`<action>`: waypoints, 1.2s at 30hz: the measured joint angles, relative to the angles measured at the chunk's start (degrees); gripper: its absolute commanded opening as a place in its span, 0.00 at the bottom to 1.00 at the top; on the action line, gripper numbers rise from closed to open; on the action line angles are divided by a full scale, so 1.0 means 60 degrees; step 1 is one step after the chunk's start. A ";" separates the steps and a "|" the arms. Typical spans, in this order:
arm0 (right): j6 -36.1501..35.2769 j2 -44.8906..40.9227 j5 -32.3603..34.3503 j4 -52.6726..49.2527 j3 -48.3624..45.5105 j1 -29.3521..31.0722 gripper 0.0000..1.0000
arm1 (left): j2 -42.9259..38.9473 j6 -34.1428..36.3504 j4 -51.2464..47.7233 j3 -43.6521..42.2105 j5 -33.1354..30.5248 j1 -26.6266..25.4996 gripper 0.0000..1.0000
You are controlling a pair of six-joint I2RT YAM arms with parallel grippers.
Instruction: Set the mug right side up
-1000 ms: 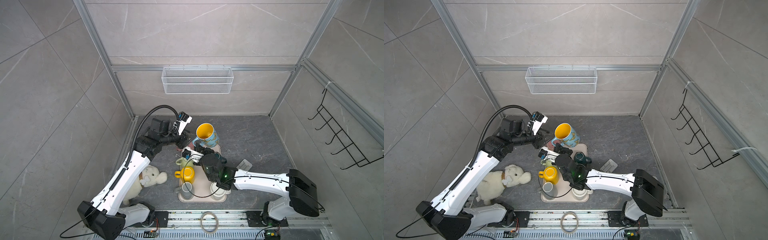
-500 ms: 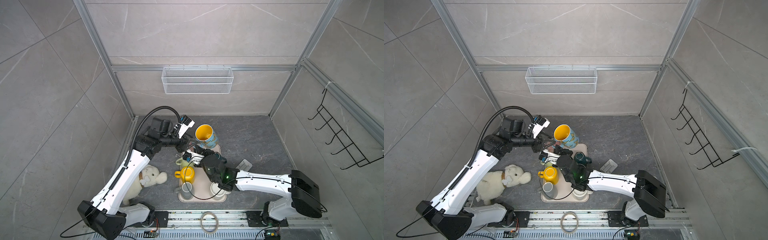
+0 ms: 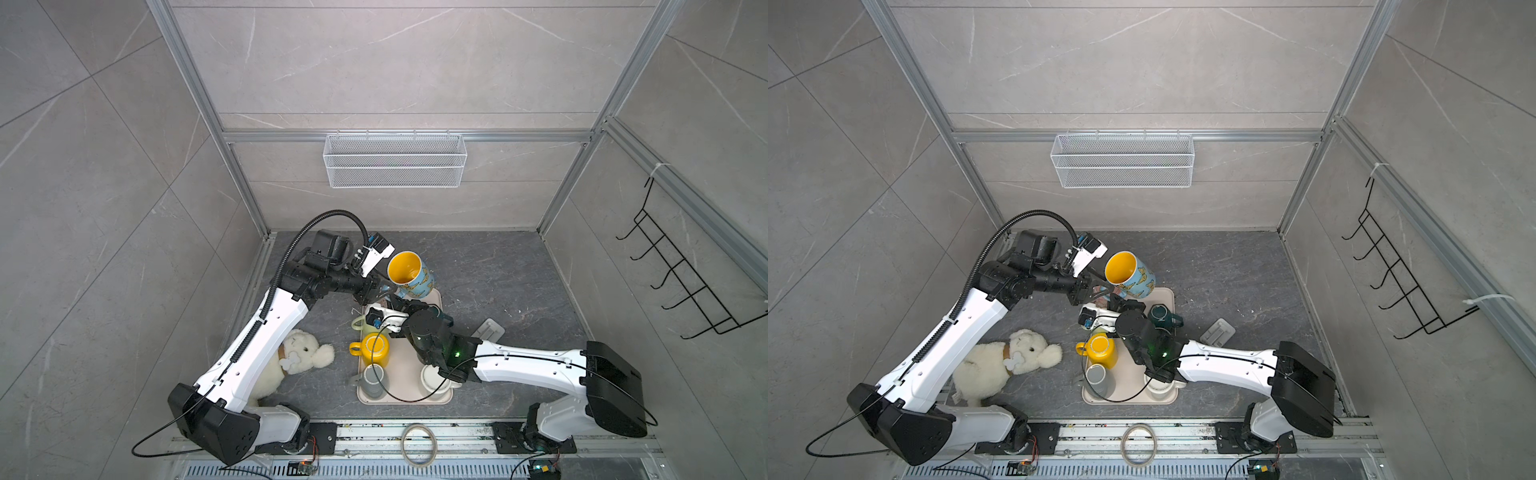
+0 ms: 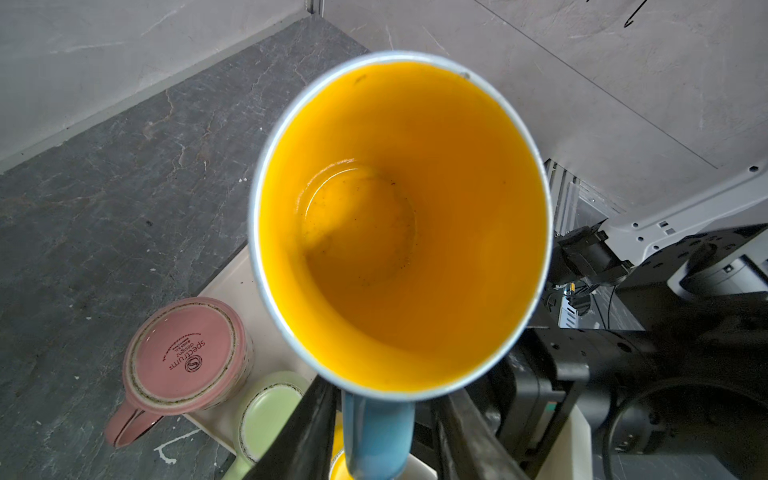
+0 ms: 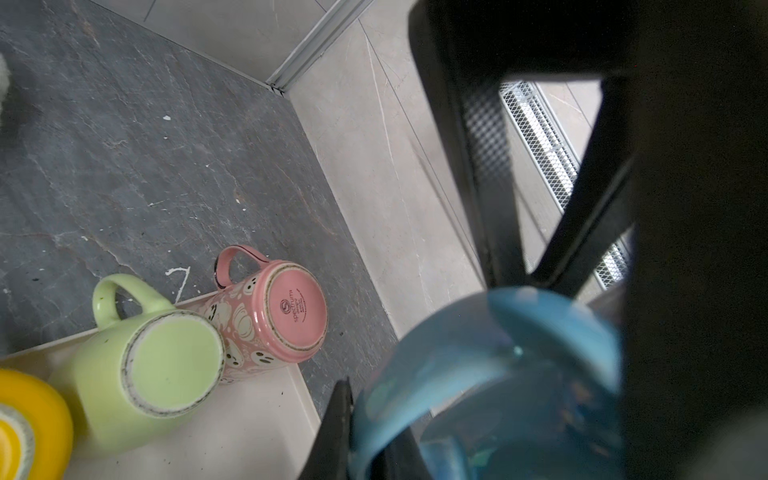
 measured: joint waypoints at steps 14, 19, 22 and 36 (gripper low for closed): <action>-0.0146 -0.0211 -0.0226 0.0109 -0.0178 -0.0004 0.00 | 0.0142 0.0186 -0.0109 0.0000 0.0390 0.0004 0.33; -0.0004 -0.0273 -0.0186 0.0554 -0.0178 -0.0040 0.00 | 0.0299 0.0226 -0.0215 -0.0058 0.0637 -0.0025 0.33; 0.0025 -0.0273 -0.0189 0.0594 -0.0178 -0.0036 0.00 | 0.0299 0.0226 -0.0219 -0.0058 0.0681 -0.0022 0.33; 0.0240 -0.0270 -0.0255 0.0546 -0.0168 -0.0066 0.00 | 0.0335 0.0324 -0.0007 -0.0062 0.0295 0.0036 0.00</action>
